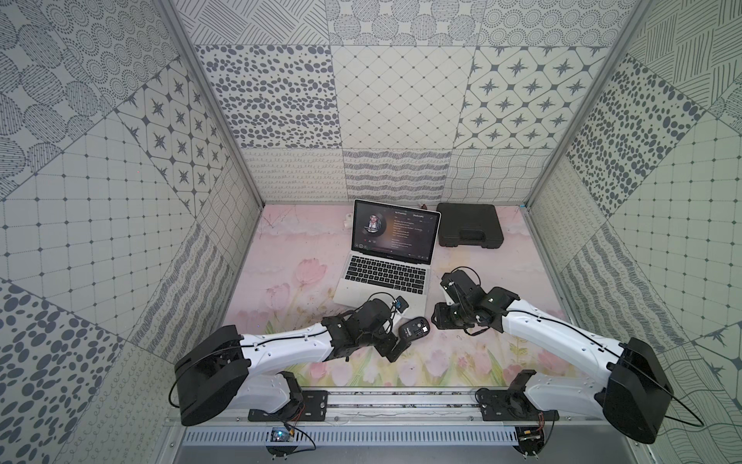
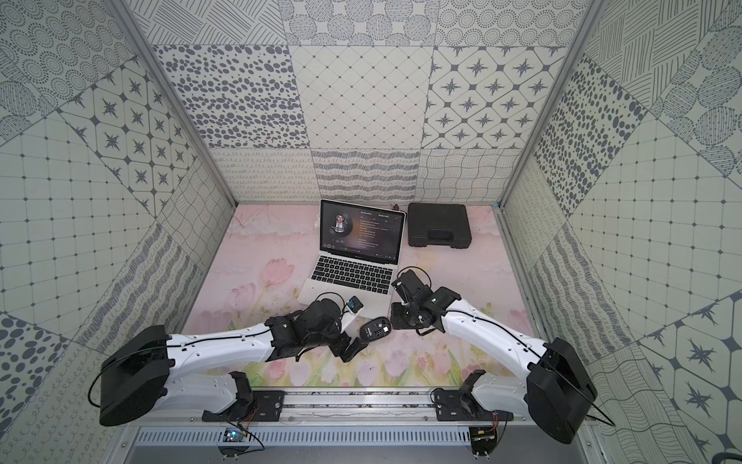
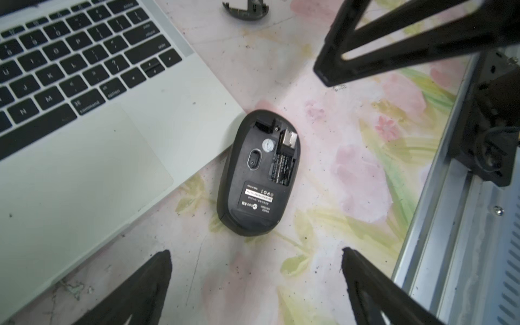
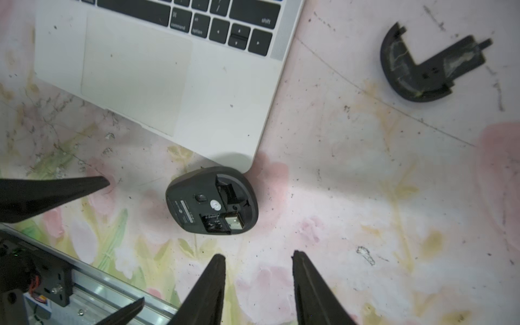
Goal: Remove the wireless mouse receiver from the laptop
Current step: Pick up the USB plug from the mouse.
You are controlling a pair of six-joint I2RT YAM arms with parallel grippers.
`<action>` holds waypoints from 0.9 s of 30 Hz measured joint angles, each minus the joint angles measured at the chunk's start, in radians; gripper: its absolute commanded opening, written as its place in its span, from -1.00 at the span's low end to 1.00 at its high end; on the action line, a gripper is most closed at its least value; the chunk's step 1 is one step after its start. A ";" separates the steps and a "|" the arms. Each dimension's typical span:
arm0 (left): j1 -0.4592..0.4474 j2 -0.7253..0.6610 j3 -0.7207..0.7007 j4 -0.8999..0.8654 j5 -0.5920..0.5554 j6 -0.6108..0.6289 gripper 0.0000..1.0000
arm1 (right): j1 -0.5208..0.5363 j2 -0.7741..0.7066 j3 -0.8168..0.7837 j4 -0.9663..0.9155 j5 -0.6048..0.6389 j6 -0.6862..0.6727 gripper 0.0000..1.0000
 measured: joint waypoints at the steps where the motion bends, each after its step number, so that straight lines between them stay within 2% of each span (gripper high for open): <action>1: 0.000 -0.003 -0.007 -0.003 -0.007 -0.012 0.99 | 0.019 0.008 0.007 -0.010 0.026 0.000 -0.14; 6: 0.002 -0.080 -0.056 -0.007 -0.057 -0.082 0.99 | 0.118 0.070 0.064 -0.051 0.142 0.005 -0.09; 11: 0.008 -0.199 -0.095 -0.010 -0.105 -0.146 0.99 | 0.187 0.164 0.127 -0.068 0.202 0.007 -0.06; 18: 0.022 -0.306 -0.128 -0.037 -0.141 -0.198 0.99 | 0.212 0.265 0.157 -0.073 0.222 0.007 -0.06; 27: 0.035 -0.330 -0.140 -0.059 -0.149 -0.214 0.99 | 0.229 0.334 0.192 -0.078 0.229 0.007 -0.12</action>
